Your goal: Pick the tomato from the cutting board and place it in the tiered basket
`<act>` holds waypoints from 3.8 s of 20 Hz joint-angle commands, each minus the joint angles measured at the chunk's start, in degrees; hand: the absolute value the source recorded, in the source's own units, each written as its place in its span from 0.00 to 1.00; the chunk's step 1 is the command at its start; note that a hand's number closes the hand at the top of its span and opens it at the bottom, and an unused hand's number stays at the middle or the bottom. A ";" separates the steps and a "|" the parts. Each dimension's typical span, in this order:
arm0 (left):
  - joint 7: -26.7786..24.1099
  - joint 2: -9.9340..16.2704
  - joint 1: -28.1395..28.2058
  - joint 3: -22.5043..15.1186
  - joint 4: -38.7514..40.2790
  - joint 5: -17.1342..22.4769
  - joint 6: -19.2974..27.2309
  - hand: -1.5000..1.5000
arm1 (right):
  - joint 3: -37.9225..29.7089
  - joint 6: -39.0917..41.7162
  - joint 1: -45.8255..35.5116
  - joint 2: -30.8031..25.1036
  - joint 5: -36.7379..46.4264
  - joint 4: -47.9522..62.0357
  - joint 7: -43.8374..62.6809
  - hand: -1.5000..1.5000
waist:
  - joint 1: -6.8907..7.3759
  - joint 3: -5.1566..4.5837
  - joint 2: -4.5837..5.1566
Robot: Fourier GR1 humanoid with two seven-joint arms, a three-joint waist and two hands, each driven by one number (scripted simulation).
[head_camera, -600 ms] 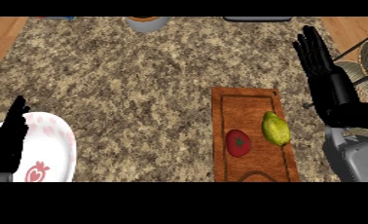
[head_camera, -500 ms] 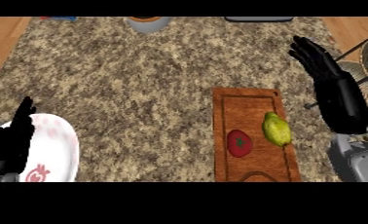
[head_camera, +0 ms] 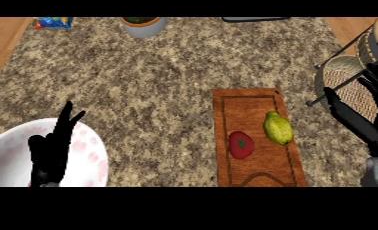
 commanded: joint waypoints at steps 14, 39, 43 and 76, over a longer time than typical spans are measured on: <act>-2.89 -7.35 -0.70 -6.04 3.82 -4.03 0.84 0.50 | 16.32 6.68 30.23 -13.92 19.37 -28.16 23.33 0.00 | 3.60 -1.15 0.80; -1.03 -6.72 -1.79 -4.91 3.33 -4.02 -2.30 0.50 | 40.24 34.30 2.05 2.67 63.38 -18.27 79.06 0.00 | 5.24 -0.78 0.73; -1.38 -7.55 -4.03 -2.95 6.59 -3.84 -1.96 0.50 | 38.84 38.19 -0.55 6.85 63.65 -17.09 79.60 0.00 | 4.09 -0.74 0.67; -2.64 -9.37 0.17 -2.48 4.00 -6.84 -2.64 0.50 | 23.08 51.80 -4.71 20.13 60.47 2.27 73.01 0.00 | 3.80 -0.66 0.52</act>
